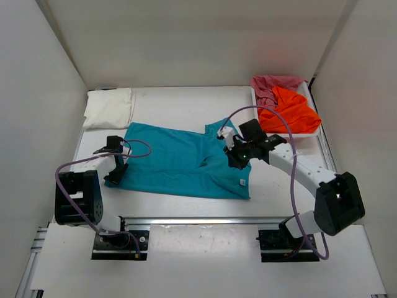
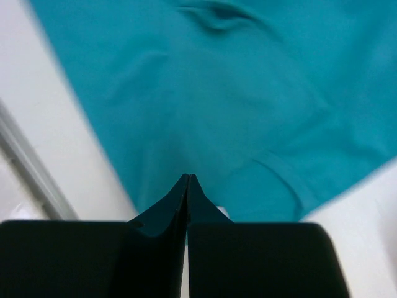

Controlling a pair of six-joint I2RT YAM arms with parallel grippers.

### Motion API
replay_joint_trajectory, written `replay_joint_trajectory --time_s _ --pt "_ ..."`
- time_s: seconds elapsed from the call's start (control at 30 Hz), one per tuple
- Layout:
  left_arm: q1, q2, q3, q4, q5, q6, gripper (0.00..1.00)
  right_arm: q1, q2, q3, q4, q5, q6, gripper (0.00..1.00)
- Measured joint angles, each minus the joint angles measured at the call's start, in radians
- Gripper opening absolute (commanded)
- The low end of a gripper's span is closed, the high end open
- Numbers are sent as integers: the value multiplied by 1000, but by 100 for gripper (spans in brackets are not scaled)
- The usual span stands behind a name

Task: Fold and stack the t-shirts
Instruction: Fold the flattened tshirt in 1/3 of the way

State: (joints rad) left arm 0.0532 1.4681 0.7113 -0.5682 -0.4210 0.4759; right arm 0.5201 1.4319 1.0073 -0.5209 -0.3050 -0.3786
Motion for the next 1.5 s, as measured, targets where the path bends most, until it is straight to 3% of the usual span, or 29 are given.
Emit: replay_joint_trajectory --time_s 0.13,0.37,0.43,0.6,0.67,0.87,1.03,1.13,1.17,1.23,1.27,1.33,1.37,1.43,1.5 --pt "-3 46 26 -1 -24 3 62 109 -38 -72 -3 -55 -53 0" --pt "-3 89 46 24 -64 21 55 96 19 -231 -32 -47 -163 1" --pt "-5 94 45 31 -66 22 47 105 22 -273 -42 -34 -187 0" --pt "-8 101 20 61 -54 25 8 107 18 -286 -43 -42 -205 0" --pt "-12 99 5 74 -62 37 0 106 13 -293 -36 -44 -209 0" --pt "-14 -4 -101 116 -76 100 0 92 -22 -327 -16 -62 -211 1" --pt "-14 -142 -192 49 -45 196 0 80 -50 -350 -54 -89 -225 0" --pt "-14 -193 -219 18 -37 235 9 95 -58 -356 -114 -98 -235 0" --pt "-14 -200 -224 10 -35 242 17 96 -57 -356 -137 -103 -241 0" --pt "-15 -208 -232 -15 -31 257 40 80 -53 -356 -178 -107 -256 1" --pt "-16 -213 -234 -25 -34 262 58 66 -50 -356 -196 -106 -259 4" --pt "-18 -239 -235 -34 -59 274 90 23 -49 -351 -233 -87 -261 25" --pt "-18 -259 -235 -37 -70 275 99 -8 -49 -343 -249 -71 -259 30" --pt "-18 -304 -232 -49 -82 250 99 -70 -49 -306 -281 -40 -247 55" --pt "-13 -335 -220 -90 -60 227 99 -124 -51 -232 -305 -6 -232 63"
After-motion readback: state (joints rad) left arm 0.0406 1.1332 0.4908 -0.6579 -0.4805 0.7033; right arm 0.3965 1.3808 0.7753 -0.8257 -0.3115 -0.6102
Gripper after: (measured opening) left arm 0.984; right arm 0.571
